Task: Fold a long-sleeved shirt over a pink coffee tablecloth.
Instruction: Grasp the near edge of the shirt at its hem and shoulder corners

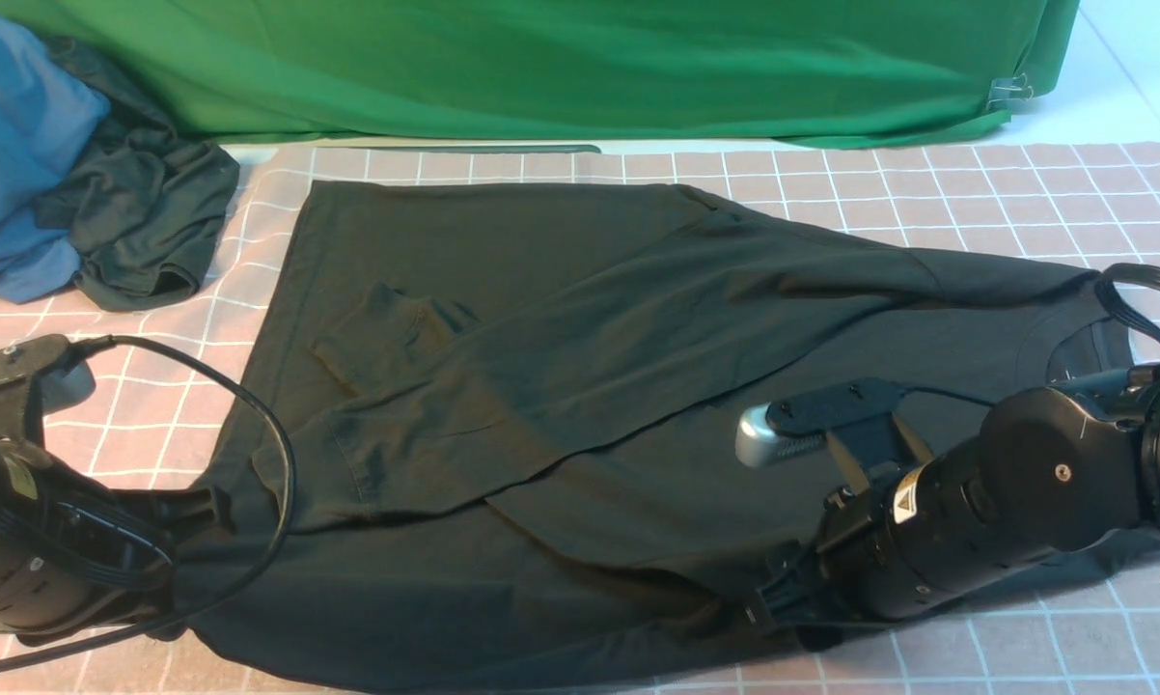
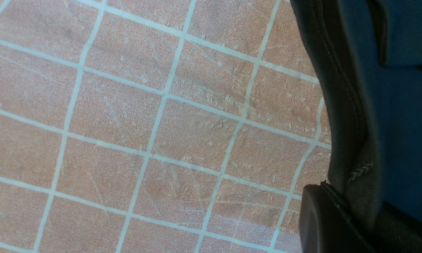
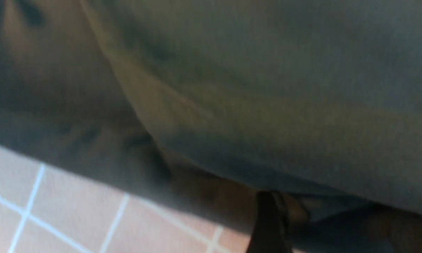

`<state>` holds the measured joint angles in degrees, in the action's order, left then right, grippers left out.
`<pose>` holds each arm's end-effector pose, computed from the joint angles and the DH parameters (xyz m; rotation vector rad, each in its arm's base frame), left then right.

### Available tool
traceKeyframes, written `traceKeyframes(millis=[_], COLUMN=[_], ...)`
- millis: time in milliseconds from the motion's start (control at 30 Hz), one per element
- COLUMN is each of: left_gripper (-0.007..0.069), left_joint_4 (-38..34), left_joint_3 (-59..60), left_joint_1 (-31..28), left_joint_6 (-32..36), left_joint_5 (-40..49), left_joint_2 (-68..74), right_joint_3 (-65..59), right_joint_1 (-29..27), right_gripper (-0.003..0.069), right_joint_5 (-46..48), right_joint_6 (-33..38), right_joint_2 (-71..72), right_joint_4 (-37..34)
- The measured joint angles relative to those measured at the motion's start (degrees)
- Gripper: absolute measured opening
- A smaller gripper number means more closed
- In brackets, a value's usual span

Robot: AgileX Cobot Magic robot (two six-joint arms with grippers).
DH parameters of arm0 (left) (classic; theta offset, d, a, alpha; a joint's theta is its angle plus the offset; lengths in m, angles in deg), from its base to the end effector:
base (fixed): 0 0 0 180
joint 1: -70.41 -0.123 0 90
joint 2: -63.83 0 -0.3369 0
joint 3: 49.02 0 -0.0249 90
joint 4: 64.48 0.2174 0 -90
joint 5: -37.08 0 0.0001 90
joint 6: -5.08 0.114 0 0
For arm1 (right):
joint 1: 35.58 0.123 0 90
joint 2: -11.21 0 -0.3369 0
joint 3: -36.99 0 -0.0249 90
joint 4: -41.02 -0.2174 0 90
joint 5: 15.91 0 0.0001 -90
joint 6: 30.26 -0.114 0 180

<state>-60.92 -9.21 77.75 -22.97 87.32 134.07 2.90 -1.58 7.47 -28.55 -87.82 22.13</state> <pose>0.1368 -0.0121 0.2817 -0.4594 2.7586 -0.0748 0.2203 0.1663 0.2225 -0.4793 2.7338 0.4172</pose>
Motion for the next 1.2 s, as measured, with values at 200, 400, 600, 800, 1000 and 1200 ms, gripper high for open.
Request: traceKeyframes(millis=[200, 400, 600, 800, 1000, 1200], left_gripper=[0.0044, 0.0044, 0.0044, 0.0044, 0.0044, 0.0044], left_joint_4=[0.0, 0.0, 0.0, 0.0, 0.0, 0.0], left_joint_3=[0.0, 0.0, 0.0, 0.0, 0.0, 0.0], left_joint_1=[0.0, 0.0, 0.0, 0.0, 0.0, 0.0], left_joint_6=[0.0, 0.0, 0.06, 0.25, 0.25, 0.25], left_joint_5=[0.0, 0.0, 0.0, 0.52, 0.57, 0.57], left_joint_2=[0.0, 0.0, 0.0, 0.0, 0.0, 0.0], right_joint_3=[0.0, 0.0, 0.51, 4.68, 6.08, 6.08], right_joint_1=[0.0, 0.0, 0.0, 0.0, 0.0, 0.0], right_gripper=[0.0474, 0.039, 0.0092, 0.005, 0.005, 0.0054], right_joint_5=[-3.59, -3.71, -3.2, 11.53, 22.61, 29.0], right_joint_6=[-0.02, 0.05, 2.91, 3.44, 3.05, 2.23], right_joint_2=[-0.14, -2.39, -2.41, 0.63, 5.72, 6.66], right_joint_4=[-0.18, -0.25, -0.3, -0.22, -0.08, 0.08])
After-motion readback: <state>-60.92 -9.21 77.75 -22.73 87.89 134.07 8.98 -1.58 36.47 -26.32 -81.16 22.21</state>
